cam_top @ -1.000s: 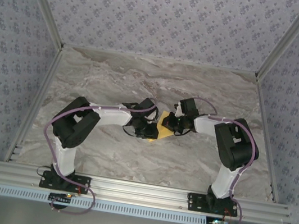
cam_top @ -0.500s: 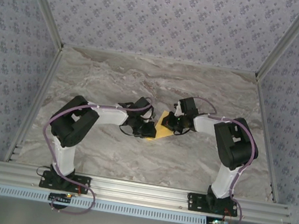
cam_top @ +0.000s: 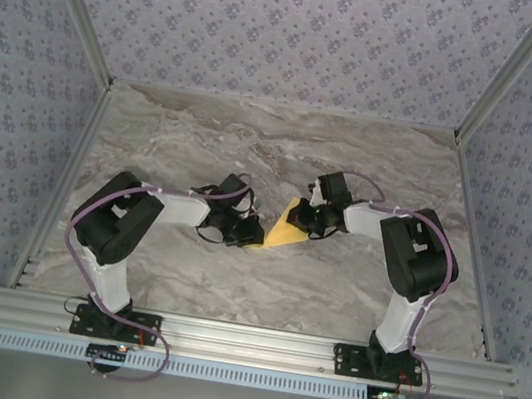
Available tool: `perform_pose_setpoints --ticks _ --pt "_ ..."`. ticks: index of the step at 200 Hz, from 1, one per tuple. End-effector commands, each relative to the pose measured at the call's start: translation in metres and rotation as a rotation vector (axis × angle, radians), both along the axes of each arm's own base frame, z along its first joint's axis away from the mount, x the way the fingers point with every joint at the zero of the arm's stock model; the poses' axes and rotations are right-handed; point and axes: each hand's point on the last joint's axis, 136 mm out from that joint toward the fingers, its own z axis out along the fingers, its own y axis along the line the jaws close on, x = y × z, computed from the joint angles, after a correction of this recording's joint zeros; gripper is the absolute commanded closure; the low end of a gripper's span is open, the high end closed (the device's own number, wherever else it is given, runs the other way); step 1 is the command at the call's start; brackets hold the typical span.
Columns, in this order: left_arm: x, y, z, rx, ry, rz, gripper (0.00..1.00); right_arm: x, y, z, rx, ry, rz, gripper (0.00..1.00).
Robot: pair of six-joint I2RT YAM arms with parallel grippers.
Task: Fold a paper plane with a square sheet of paper (pick it up from the middle)
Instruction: Fourth fold the wing at the center of the table.
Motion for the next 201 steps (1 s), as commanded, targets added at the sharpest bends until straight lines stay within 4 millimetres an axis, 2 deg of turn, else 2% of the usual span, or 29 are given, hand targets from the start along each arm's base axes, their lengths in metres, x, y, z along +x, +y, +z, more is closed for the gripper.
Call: perform_pose_setpoints --ticks 1,24,48,86,138,201 --pt "-0.003 0.0 0.021 -0.037 0.002 -0.004 0.88 -0.036 -0.044 -0.064 -0.257 0.164 -0.043 1.0" --pt "0.013 -0.018 0.048 -0.129 -0.062 -0.006 0.9 -0.035 -0.043 -0.064 -0.255 0.163 -0.044 1.0" --pt "0.019 -0.028 0.052 -0.14 -0.082 -0.009 0.93 -0.035 -0.043 -0.064 -0.256 0.161 -0.043 1.0" --pt "0.017 -0.042 0.037 -0.119 -0.054 -0.048 0.95 -0.035 -0.042 -0.064 -0.254 0.162 -0.043 1.0" --pt "0.014 -0.028 0.005 -0.005 -0.024 -0.041 0.99 -0.036 -0.042 -0.064 -0.255 0.165 -0.041 1.0" --pt "0.013 -0.013 -0.007 0.02 -0.014 -0.013 1.0 -0.034 -0.041 -0.063 -0.254 0.159 -0.038 1.0"
